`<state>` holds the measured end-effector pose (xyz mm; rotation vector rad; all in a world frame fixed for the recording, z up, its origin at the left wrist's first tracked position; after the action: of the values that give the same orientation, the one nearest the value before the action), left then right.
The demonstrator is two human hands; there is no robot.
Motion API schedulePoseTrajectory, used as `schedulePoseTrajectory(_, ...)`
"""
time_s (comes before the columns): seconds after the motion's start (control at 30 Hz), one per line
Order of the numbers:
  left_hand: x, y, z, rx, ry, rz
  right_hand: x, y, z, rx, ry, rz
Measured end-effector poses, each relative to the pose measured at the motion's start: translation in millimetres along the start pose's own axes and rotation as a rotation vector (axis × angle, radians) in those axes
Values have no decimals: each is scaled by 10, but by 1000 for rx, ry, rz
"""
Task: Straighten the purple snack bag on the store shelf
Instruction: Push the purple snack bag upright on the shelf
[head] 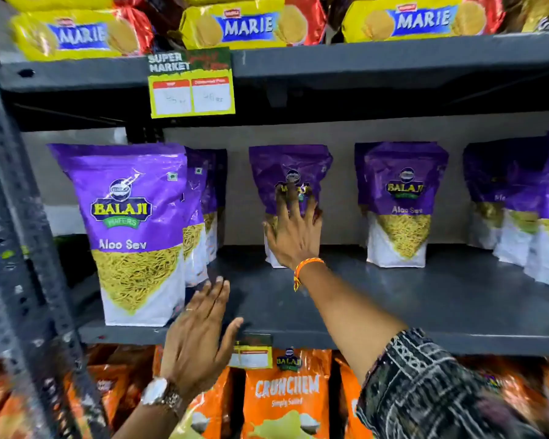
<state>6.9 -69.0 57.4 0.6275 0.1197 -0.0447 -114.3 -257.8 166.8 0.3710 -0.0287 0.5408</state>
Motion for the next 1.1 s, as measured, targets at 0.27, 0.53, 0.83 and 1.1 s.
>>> schedulePoseTrajectory(0.27,14,-40,-4,-86,-88,39,48,-406,-63,190,2,-180)
schedulePoseTrajectory(0.53,16,-59,4,-63,-96,43,21,-429,-168,235,22,-242)
schedulePoseTrajectory(0.83,10,-67,6,-83,-88,60,80,-209,-212,222,-5,-267)
schedulePoseTrajectory(1.1,-1,-70,-1,-55,-70,60,186,147,-344,169,14,-271)
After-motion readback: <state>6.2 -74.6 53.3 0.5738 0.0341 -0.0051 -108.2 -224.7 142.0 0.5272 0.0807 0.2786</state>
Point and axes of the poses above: each hand's wrist, its own z-axis towards the middle knuckle, its own y-axis out of the back of the hand, x = y × z, the point moved 9 cm from there along z, towards the middle knuckle, and after that the axes turned 14 degrees about -x, right-handed, at the moved point
